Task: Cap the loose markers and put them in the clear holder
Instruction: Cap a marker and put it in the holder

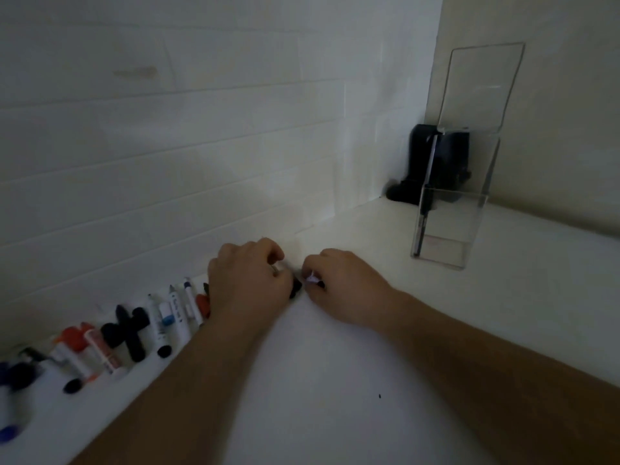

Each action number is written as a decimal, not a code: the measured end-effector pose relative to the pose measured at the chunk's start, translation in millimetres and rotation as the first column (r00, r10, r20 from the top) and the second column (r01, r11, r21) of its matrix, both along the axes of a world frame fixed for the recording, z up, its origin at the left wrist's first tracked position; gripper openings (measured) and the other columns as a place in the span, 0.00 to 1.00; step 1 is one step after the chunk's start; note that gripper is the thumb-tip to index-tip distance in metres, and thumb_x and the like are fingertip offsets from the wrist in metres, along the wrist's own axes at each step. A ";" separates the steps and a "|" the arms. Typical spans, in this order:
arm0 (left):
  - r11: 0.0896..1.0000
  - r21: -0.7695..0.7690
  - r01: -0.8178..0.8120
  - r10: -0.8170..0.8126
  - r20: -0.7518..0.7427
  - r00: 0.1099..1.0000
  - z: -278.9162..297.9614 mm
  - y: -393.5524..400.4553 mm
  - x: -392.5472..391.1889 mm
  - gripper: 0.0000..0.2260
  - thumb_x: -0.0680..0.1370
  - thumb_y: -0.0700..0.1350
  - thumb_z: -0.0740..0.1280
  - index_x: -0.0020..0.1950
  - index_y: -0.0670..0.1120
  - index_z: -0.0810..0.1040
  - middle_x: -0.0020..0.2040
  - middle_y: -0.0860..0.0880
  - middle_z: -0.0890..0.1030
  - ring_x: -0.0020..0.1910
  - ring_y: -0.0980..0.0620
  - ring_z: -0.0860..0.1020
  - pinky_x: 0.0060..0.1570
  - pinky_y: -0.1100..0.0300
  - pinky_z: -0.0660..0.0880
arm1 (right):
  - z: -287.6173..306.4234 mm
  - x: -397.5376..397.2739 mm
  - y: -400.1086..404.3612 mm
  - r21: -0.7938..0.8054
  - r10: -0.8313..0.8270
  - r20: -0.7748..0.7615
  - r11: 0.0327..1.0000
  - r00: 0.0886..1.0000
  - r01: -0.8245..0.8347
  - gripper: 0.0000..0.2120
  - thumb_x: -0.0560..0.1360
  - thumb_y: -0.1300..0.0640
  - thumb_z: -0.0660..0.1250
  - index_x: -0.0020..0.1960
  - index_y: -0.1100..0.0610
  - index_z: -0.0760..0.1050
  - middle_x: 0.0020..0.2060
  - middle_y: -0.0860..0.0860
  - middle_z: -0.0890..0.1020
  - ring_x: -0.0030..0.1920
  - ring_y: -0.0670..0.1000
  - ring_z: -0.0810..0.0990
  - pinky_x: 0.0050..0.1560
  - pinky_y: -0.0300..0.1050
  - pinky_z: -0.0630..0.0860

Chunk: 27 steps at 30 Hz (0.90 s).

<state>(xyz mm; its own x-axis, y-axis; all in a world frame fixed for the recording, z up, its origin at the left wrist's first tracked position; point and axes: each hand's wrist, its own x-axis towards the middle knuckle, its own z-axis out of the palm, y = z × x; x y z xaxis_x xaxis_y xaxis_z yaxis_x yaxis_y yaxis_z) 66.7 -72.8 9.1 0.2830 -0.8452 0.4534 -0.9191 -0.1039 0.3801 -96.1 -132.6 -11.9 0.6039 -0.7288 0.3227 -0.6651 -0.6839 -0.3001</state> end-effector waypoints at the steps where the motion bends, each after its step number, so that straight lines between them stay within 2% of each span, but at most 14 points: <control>1: 0.999 0.039 0.008 -0.011 0.074 0.997 -1.9 -0.4 -2.0 0.12 0.69 0.54 0.65 0.51 0.58 0.79 0.47 0.56 0.82 0.54 0.48 0.72 0.54 0.50 0.68 | 2.9 -1.6 1.0 -0.031 -0.041 -0.034 0.999 0.999 0.040 0.06 0.78 0.54 0.64 0.52 0.53 0.77 0.47 0.54 0.78 0.49 0.57 0.77 0.46 0.50 0.74; 4: 0.994 0.102 0.029 -0.056 0.279 0.959 -5.8 -1.9 -7.4 0.16 0.69 0.59 0.61 0.54 0.59 0.79 0.48 0.58 0.83 0.52 0.48 0.71 0.52 0.50 0.65 | 15.2 -17.2 6.0 -0.059 -0.139 -0.112 0.989 0.984 0.133 0.06 0.76 0.51 0.64 0.49 0.52 0.68 0.43 0.52 0.73 0.45 0.56 0.75 0.37 0.47 0.68; 7: 0.984 0.175 0.027 -0.084 0.327 0.941 -6.3 -2.4 -10.3 0.16 0.72 0.58 0.61 0.57 0.60 0.79 0.48 0.57 0.83 0.52 0.48 0.71 0.52 0.50 0.65 | 16.9 -38.4 10.7 -0.072 -0.221 -0.213 0.975 0.952 0.211 0.13 0.77 0.42 0.59 0.50 0.49 0.60 0.37 0.48 0.69 0.37 0.53 0.71 0.31 0.43 0.60; 9: 0.980 0.197 0.026 -0.087 0.312 0.946 -6.8 -2.9 -12.2 0.15 0.74 0.56 0.61 0.58 0.60 0.80 0.49 0.56 0.84 0.54 0.47 0.72 0.55 0.49 0.65 | 7.9 -46.5 11.7 -0.132 -0.249 -0.219 0.966 0.943 0.224 0.13 0.79 0.40 0.54 0.53 0.49 0.63 0.39 0.48 0.73 0.38 0.53 0.72 0.32 0.44 0.60; 11: 0.988 0.145 0.060 -0.100 0.287 0.953 -7.2 -3.0 -13.8 0.14 0.77 0.55 0.63 0.61 0.61 0.80 0.52 0.57 0.84 0.56 0.48 0.74 0.56 0.50 0.66 | 0.9 -50.4 10.1 -0.146 -0.255 -0.237 0.963 0.938 0.225 0.13 0.83 0.43 0.51 0.57 0.49 0.68 0.45 0.50 0.77 0.41 0.54 0.73 0.37 0.46 0.64; 13: 0.990 0.016 0.141 -0.141 0.193 0.971 -7.7 -3.9 -15.0 0.12 0.78 0.52 0.65 0.61 0.59 0.80 0.56 0.56 0.82 0.56 0.51 0.76 0.57 0.54 0.68 | 0.6 -54.5 5.0 -0.077 -0.254 -0.238 0.967 0.937 0.243 0.11 0.84 0.48 0.52 0.54 0.50 0.71 0.43 0.50 0.76 0.41 0.54 0.73 0.38 0.46 0.65; 15: 0.972 -0.109 0.210 -0.215 -0.035 0.976 -7.4 -2.8 -19.5 0.12 0.79 0.48 0.67 0.61 0.57 0.81 0.57 0.56 0.79 0.51 0.58 0.78 0.54 0.64 0.72 | 5.4 -62.5 1.0 0.022 -0.269 -0.150 0.961 0.951 0.275 0.11 0.84 0.50 0.53 0.48 0.53 0.70 0.36 0.48 0.74 0.37 0.53 0.74 0.32 0.46 0.63; 18: 0.961 -0.188 0.205 -0.267 -0.415 0.870 -3.2 1.6 -29.1 0.11 0.78 0.46 0.72 0.58 0.57 0.83 0.56 0.56 0.78 0.46 0.61 0.80 0.47 0.65 0.79 | 9.3 -78.6 -2.4 0.170 -0.289 0.120 0.948 0.950 0.267 0.09 0.83 0.49 0.54 0.50 0.52 0.70 0.33 0.50 0.76 0.31 0.51 0.74 0.29 0.46 0.63; 20: 0.961 -0.214 0.178 -0.271 -0.568 0.778 -1.1 2.3 -30.8 0.12 0.76 0.45 0.74 0.57 0.57 0.83 0.52 0.53 0.82 0.44 0.60 0.81 0.38 0.70 0.76 | 11.1 -82.3 1.5 0.146 -0.205 0.221 0.974 0.954 0.175 0.06 0.84 0.50 0.54 0.53 0.49 0.69 0.33 0.49 0.77 0.31 0.49 0.74 0.30 0.46 0.66; 23: 0.952 -0.242 0.187 -0.302 -0.647 0.700 1.2 1.7 -29.6 0.15 0.77 0.40 0.73 0.59 0.56 0.82 0.47 0.53 0.85 0.41 0.58 0.82 0.31 0.72 0.73 | 10.7 -76.8 6.0 0.057 -0.068 0.247 0.997 0.967 0.055 0.09 0.85 0.50 0.54 0.62 0.45 0.69 0.42 0.46 0.75 0.38 0.45 0.74 0.38 0.42 0.70; 25: 0.955 -0.229 0.191 -0.296 -0.646 0.704 1.2 2.5 -31.2 0.15 0.78 0.38 0.71 0.60 0.56 0.82 0.46 0.55 0.86 0.41 0.60 0.82 0.31 0.73 0.73 | 8.2 -71.6 8.3 -0.004 -0.060 0.245 0.998 0.968 0.063 0.12 0.84 0.50 0.54 0.66 0.43 0.69 0.45 0.46 0.71 0.41 0.47 0.73 0.42 0.43 0.71; 27: 0.958 -0.225 0.180 -0.284 -0.640 0.714 0.5 2.6 -33.4 0.14 0.79 0.38 0.70 0.58 0.56 0.83 0.46 0.57 0.85 0.44 0.63 0.82 0.34 0.75 0.73 | 7.4 -68.7 10.7 -0.041 -0.078 0.267 0.995 0.960 0.092 0.11 0.84 0.49 0.55 0.65 0.43 0.70 0.45 0.46 0.70 0.40 0.47 0.73 0.41 0.43 0.71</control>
